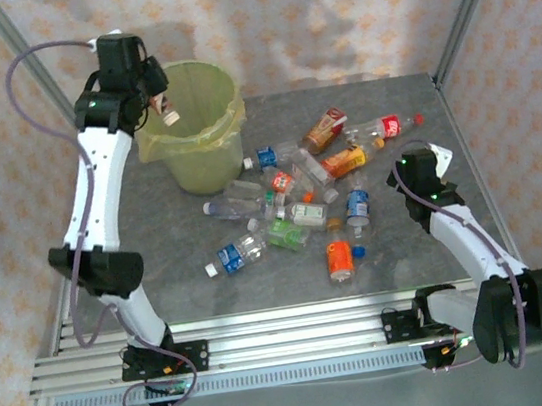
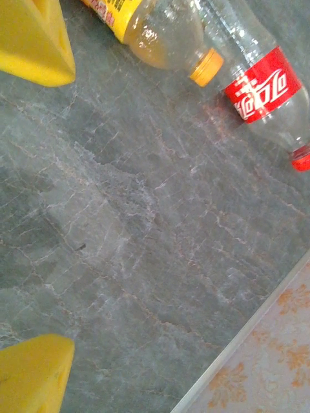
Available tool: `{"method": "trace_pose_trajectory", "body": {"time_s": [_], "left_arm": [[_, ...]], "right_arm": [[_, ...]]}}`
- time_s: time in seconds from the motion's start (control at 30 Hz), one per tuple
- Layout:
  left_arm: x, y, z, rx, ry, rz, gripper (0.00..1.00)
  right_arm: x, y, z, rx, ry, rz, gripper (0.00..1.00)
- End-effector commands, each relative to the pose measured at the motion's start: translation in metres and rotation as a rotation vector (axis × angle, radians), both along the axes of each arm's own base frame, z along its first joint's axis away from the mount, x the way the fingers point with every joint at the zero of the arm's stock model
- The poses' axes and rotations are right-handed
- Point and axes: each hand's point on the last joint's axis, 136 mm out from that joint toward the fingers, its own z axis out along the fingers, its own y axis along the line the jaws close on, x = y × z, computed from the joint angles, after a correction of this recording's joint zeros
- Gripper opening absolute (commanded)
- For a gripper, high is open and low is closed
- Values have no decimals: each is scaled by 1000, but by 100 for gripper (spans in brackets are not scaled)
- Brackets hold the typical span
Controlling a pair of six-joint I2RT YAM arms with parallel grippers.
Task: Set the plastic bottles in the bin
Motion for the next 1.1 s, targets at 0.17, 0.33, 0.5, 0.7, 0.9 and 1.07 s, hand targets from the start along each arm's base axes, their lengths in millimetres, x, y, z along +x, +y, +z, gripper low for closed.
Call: {"method": "trace_pose_trajectory", "body": {"time_s": [0.17, 0.33, 0.5, 0.7, 0.9, 1.07], "left_arm": [[39, -20, -38, 116, 111, -122, 50], [51, -16, -61, 167, 159, -115, 51], [59, -14, -87, 192, 216, -105, 52], [61, -14, -113, 188, 282, -105, 56], [63, -15, -140, 193, 345, -112, 56], [68, -16, -163, 187, 389, -112, 57]], "right_arm": [[-5, -8, 3, -8, 36, -53, 99], [-4, -7, 5, 1, 35, -50, 99], [-3, -6, 6, 11, 41, -49, 99], [-7, -5, 4, 17, 60, -54, 99], [-8, -5, 4, 27, 63, -56, 99], [-8, -4, 2, 30, 69, -55, 99]]}}
